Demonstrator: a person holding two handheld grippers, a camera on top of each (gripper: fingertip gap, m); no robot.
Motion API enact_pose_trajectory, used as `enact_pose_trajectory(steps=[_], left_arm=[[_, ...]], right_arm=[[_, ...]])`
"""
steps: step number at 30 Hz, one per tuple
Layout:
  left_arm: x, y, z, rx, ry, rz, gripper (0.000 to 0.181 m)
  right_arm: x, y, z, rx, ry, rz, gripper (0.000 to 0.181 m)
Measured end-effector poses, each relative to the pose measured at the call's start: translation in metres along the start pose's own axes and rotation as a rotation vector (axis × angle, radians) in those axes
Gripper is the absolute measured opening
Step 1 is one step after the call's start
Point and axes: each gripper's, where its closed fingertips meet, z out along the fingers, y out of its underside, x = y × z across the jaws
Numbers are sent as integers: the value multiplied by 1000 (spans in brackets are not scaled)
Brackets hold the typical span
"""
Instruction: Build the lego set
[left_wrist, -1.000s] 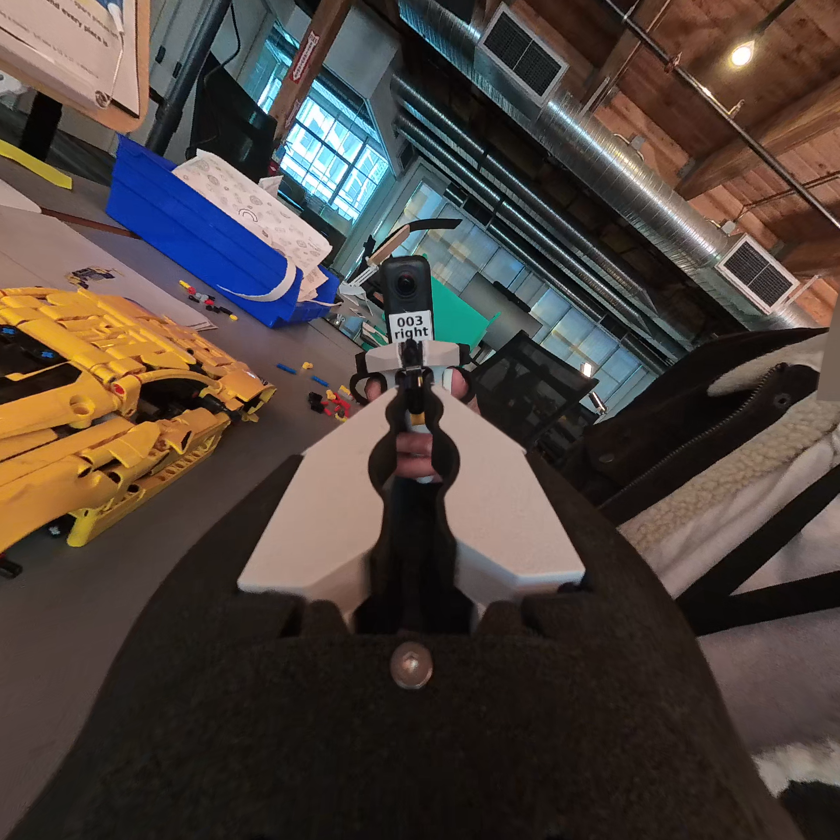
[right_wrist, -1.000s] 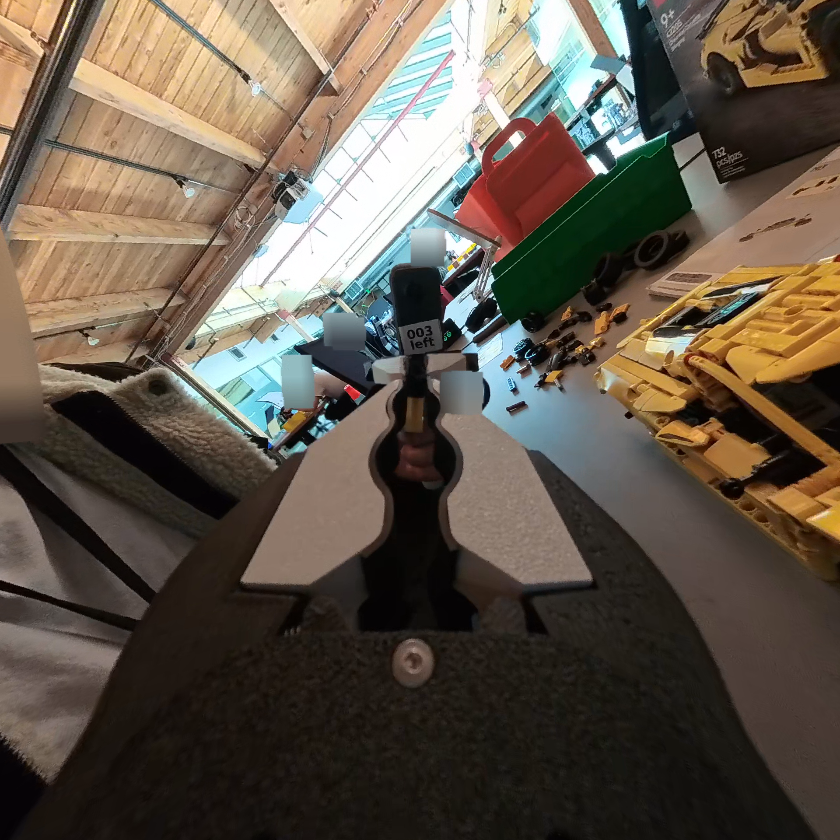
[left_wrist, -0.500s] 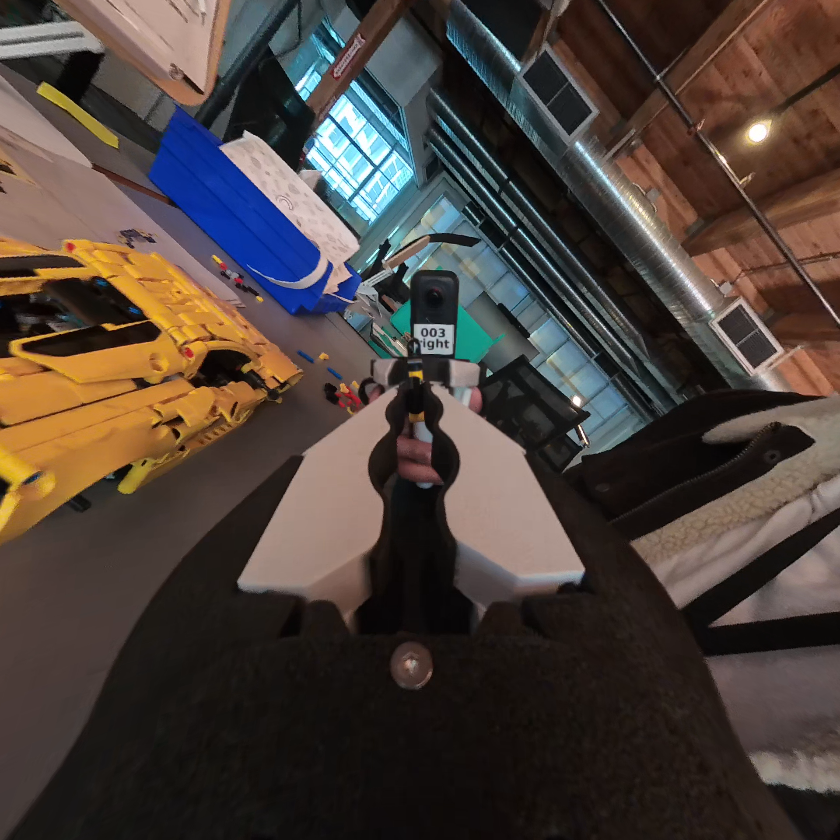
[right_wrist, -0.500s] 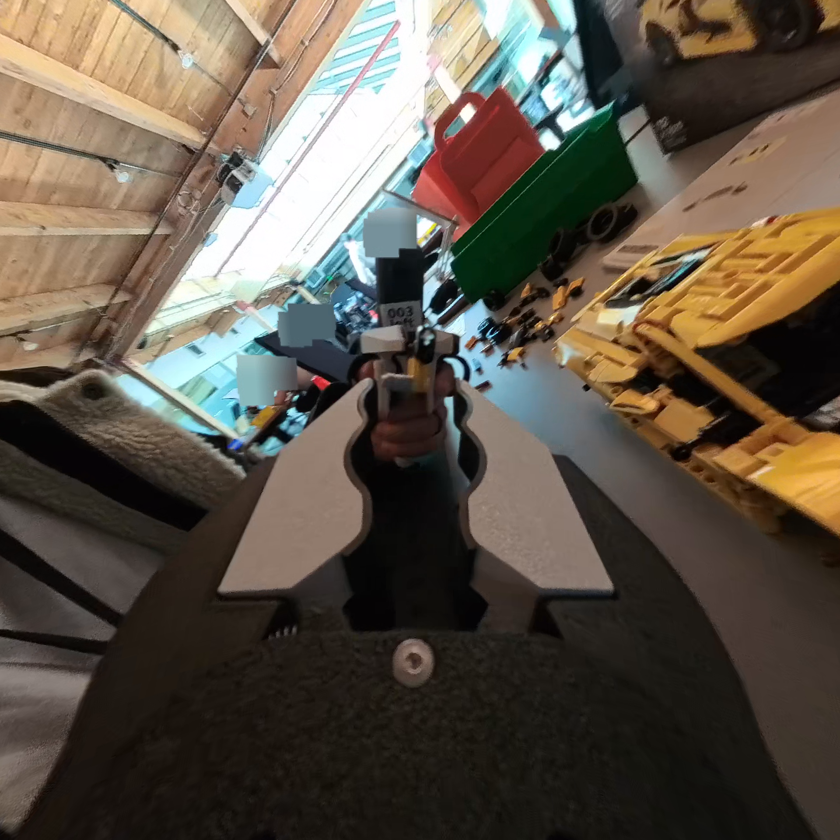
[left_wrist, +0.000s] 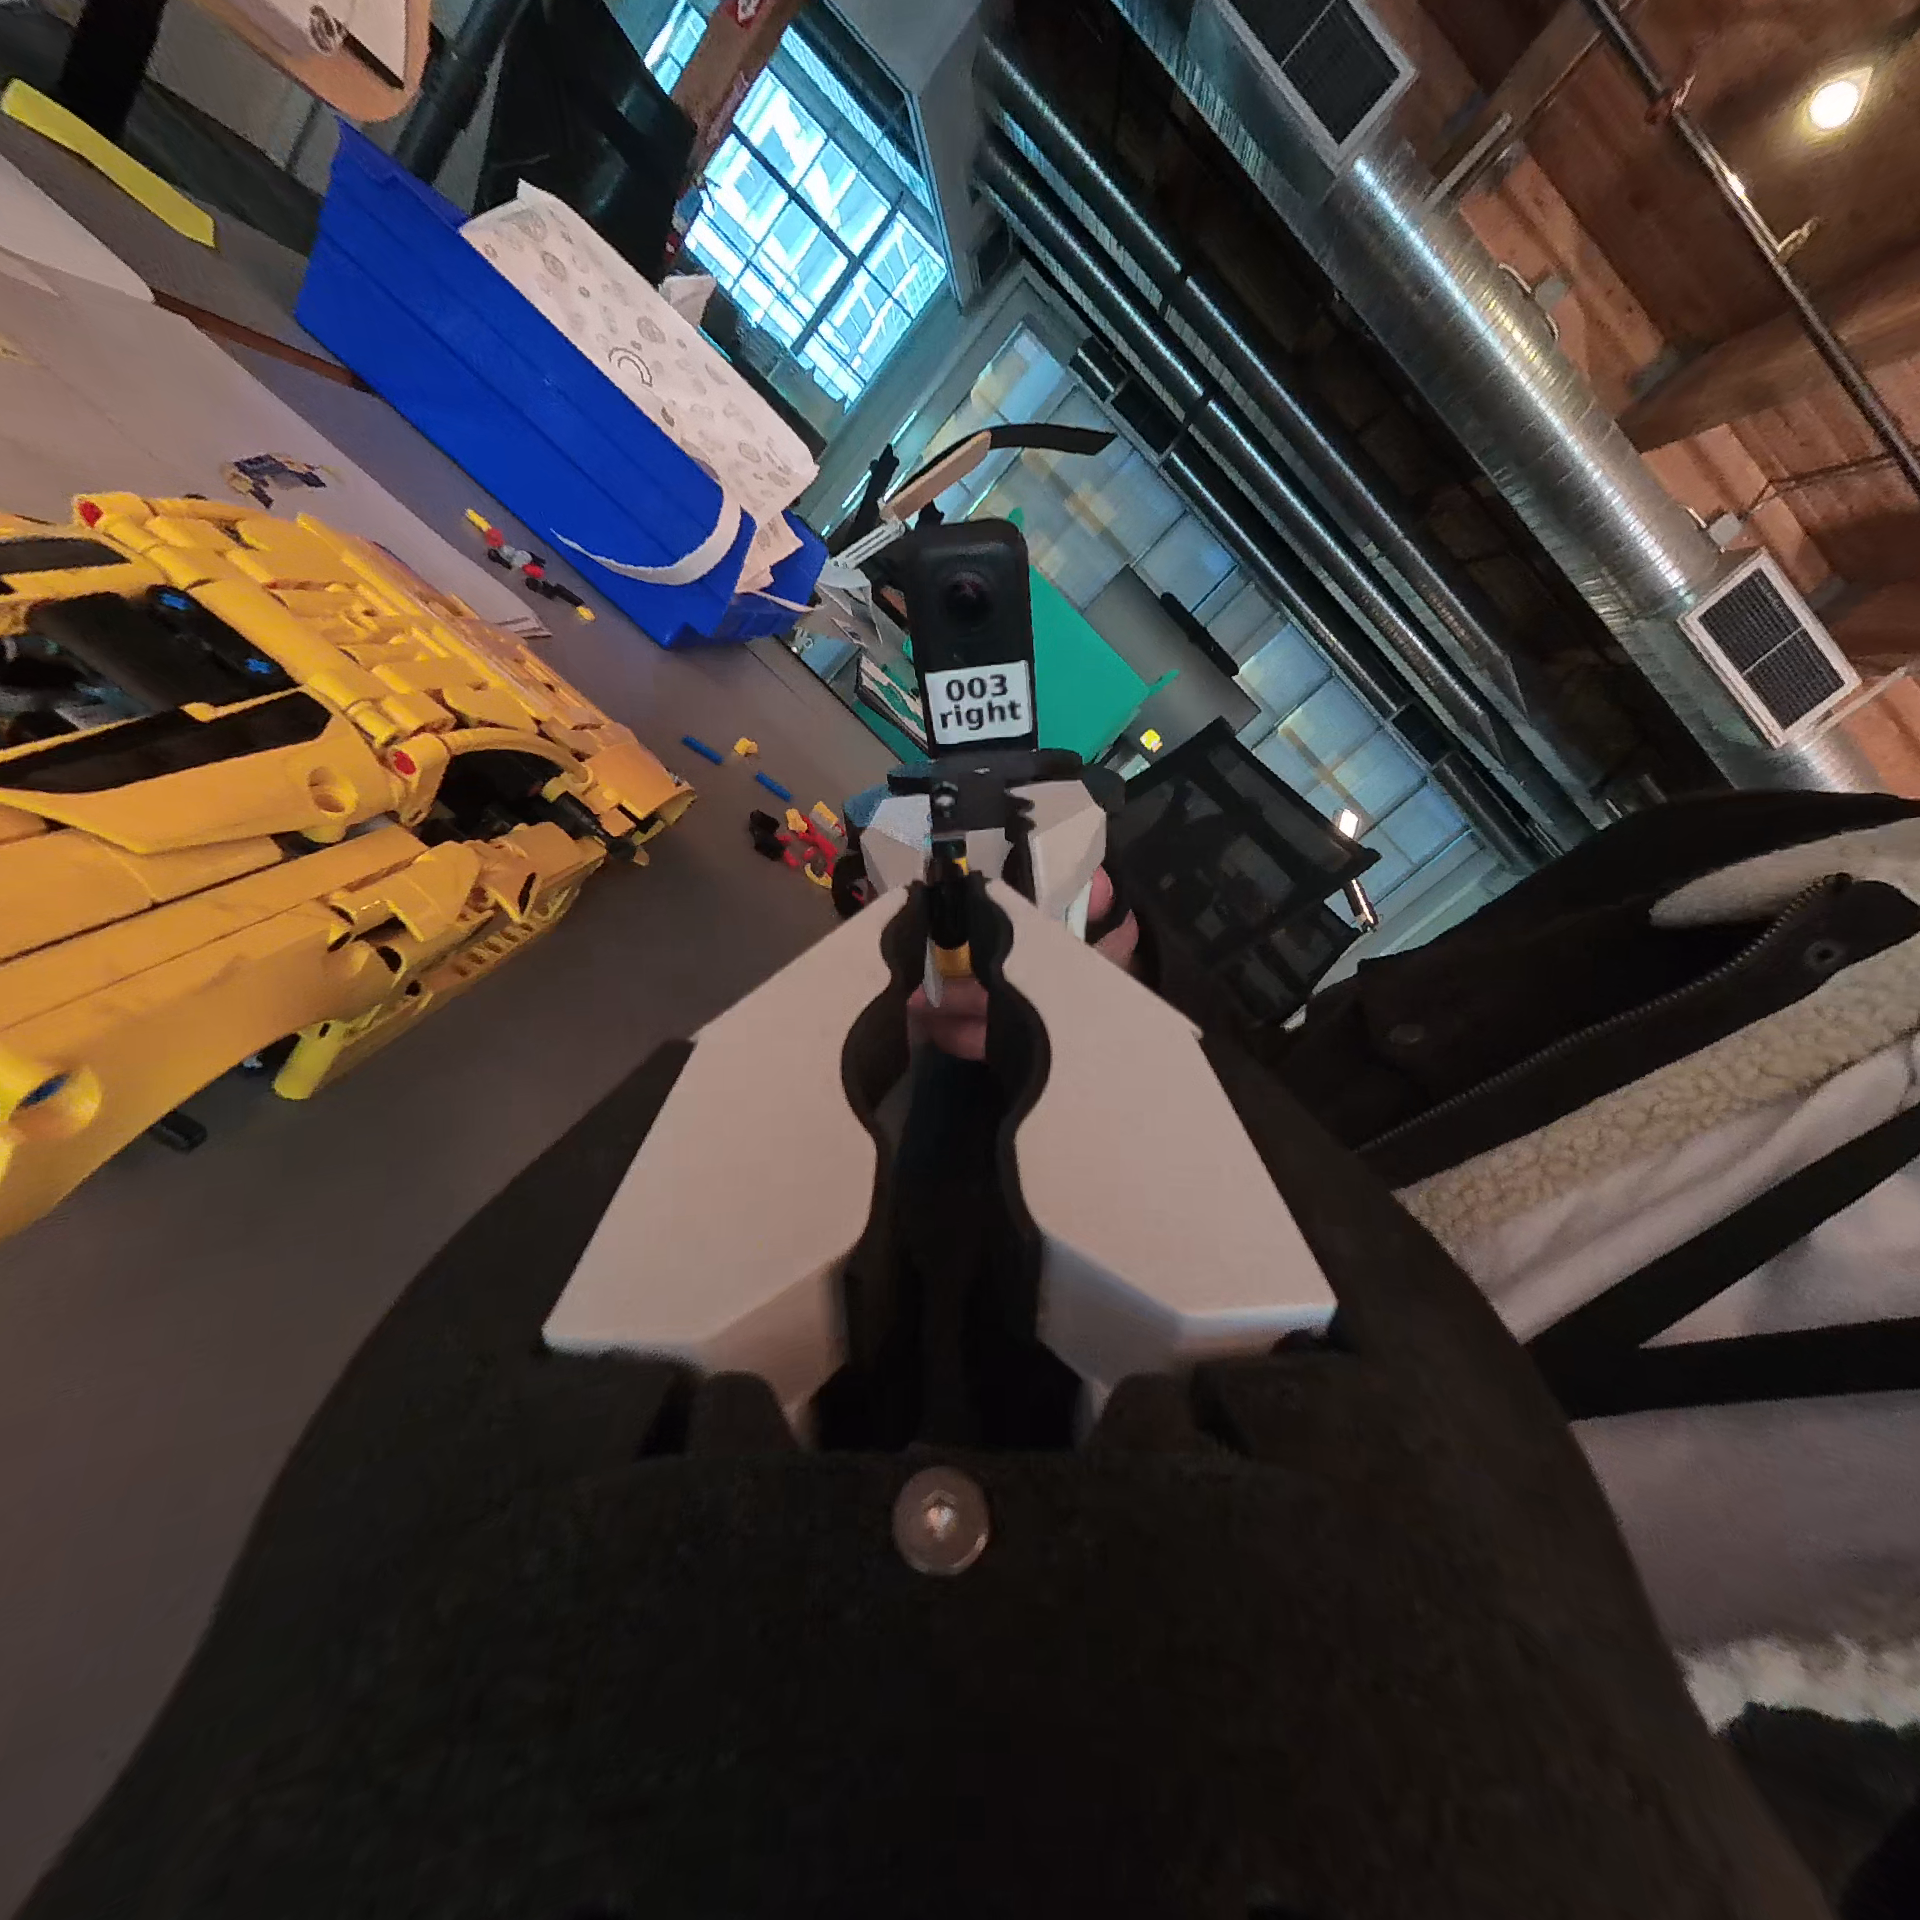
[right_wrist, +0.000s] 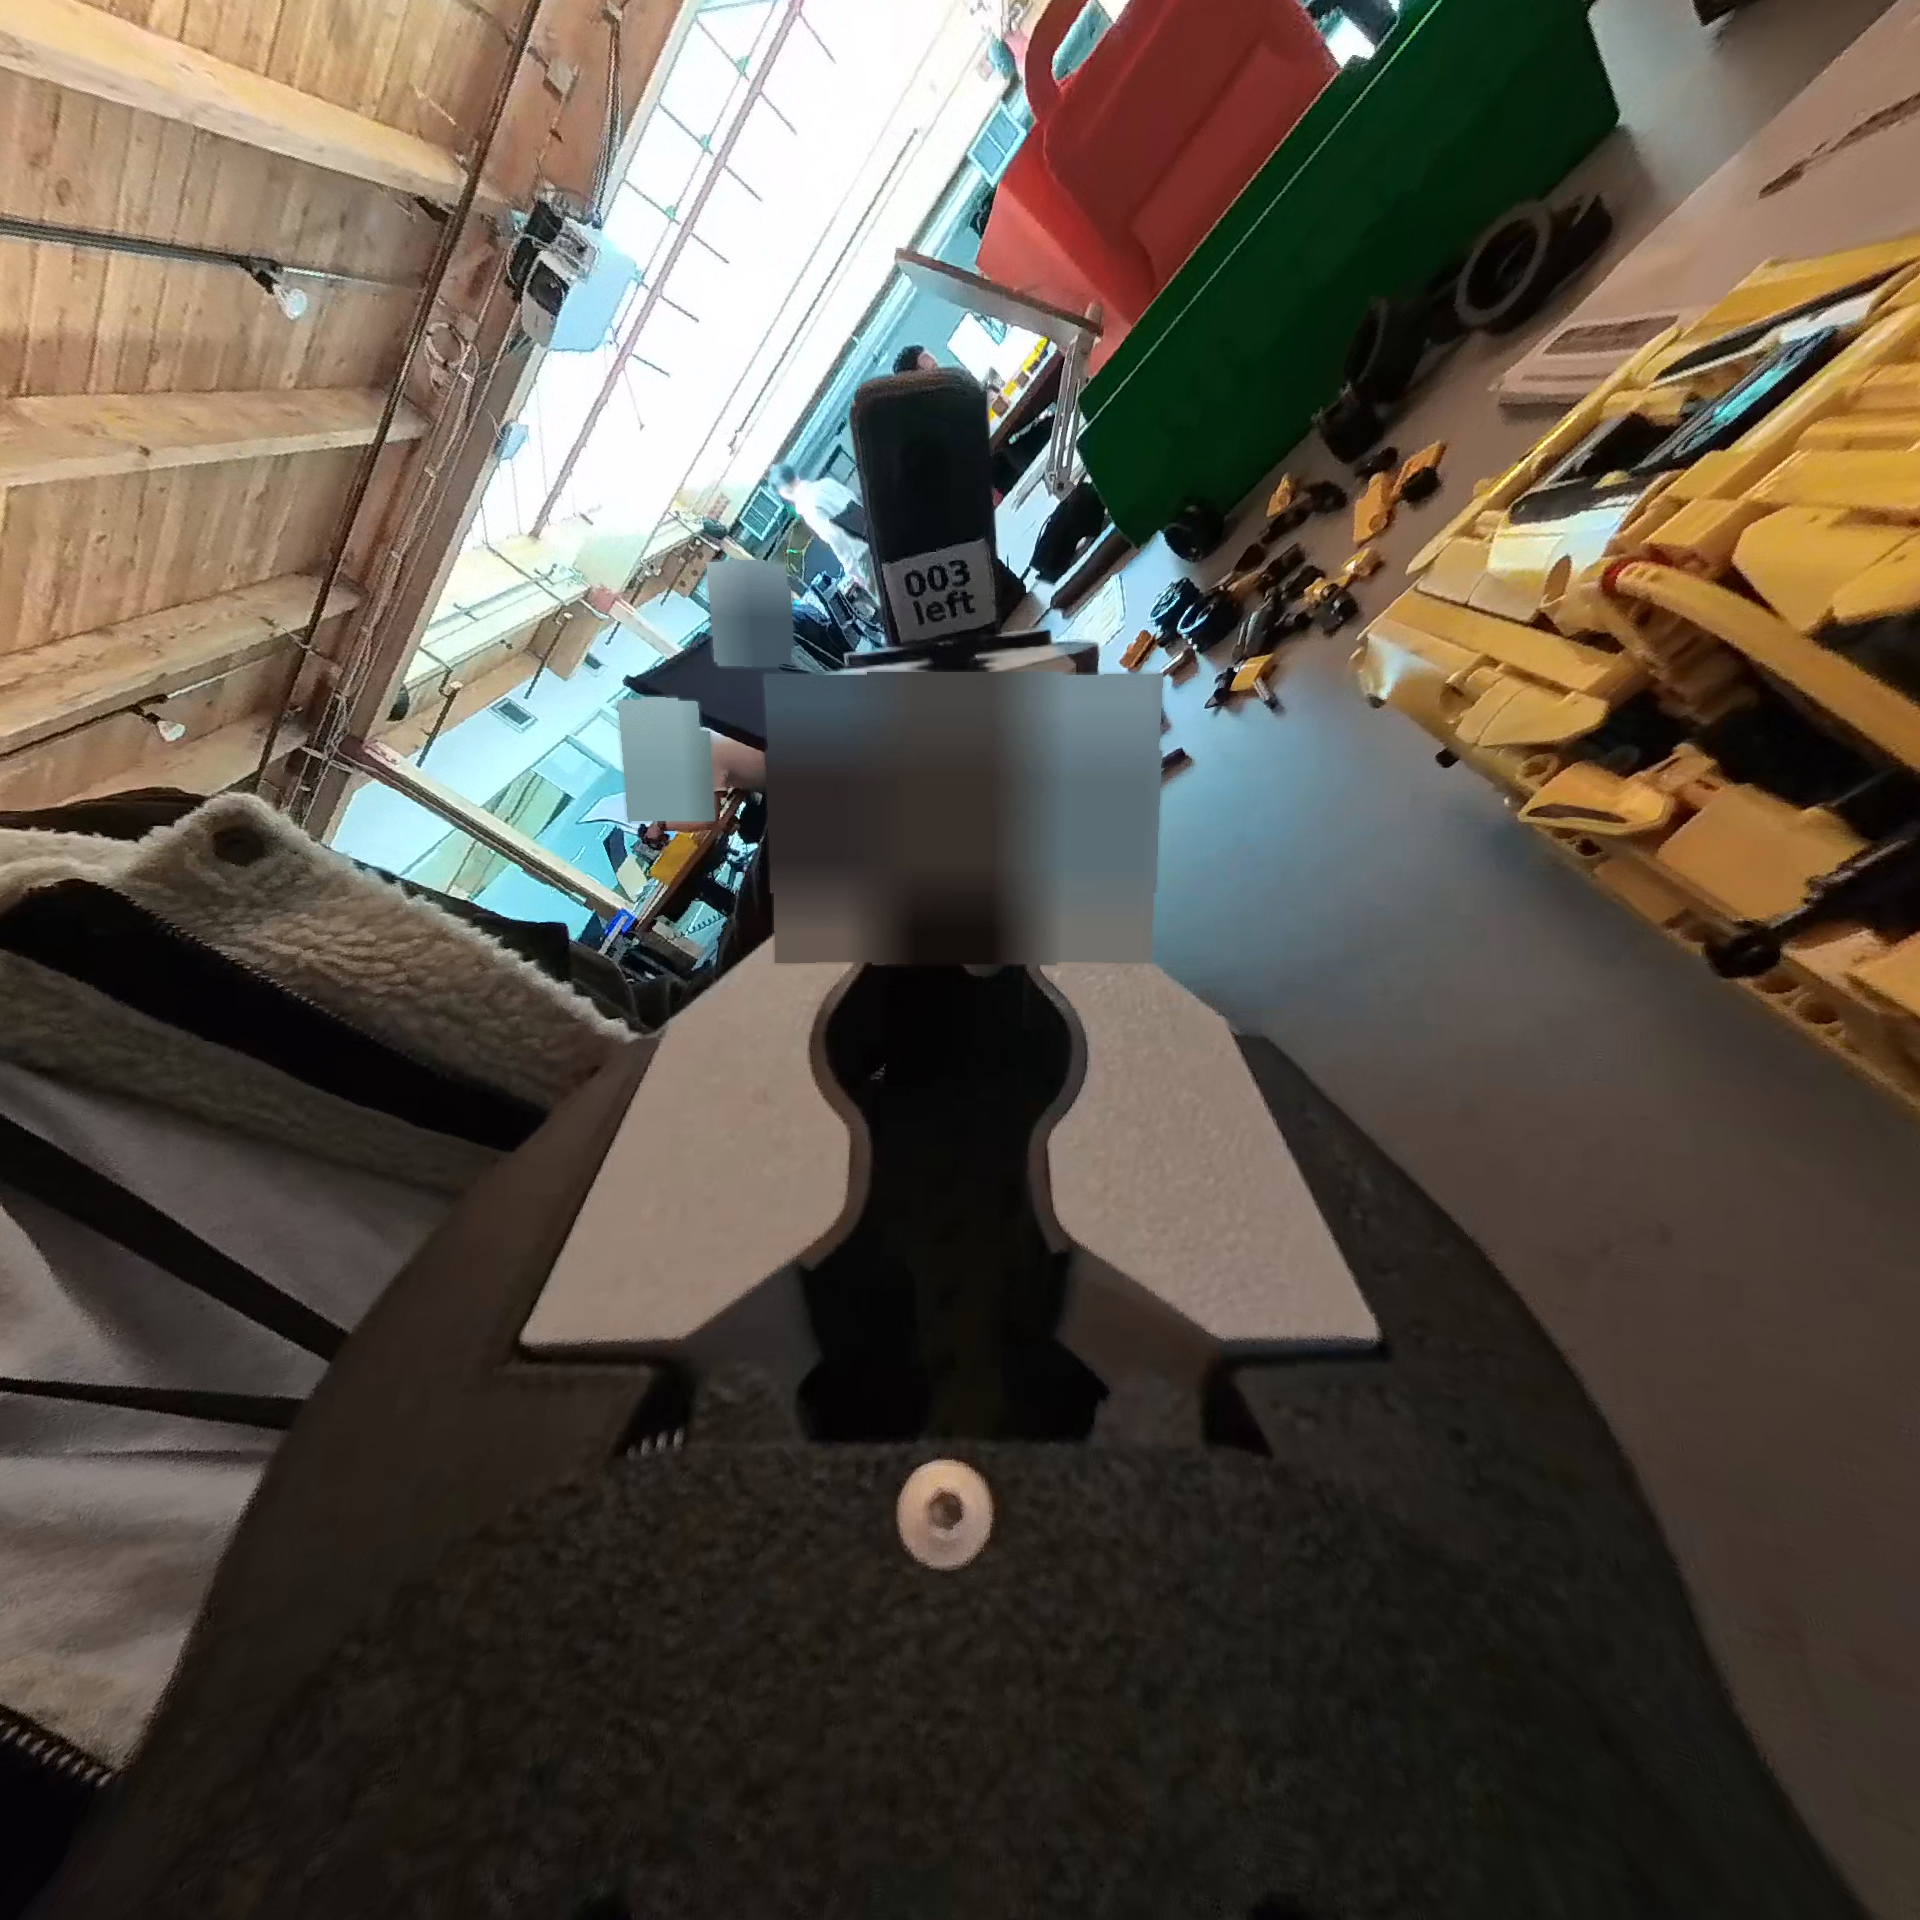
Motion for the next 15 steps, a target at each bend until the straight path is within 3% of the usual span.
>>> enact_pose_trajectory(steps=[5,15], left_arm=[[0,8,3,-51,-5,17,7],[0,-1,1,22,8,-22,7]], right_arm=[[2,5,-1,-41,-1,5,20],[1,-3,-3,17,-23,34,20]])
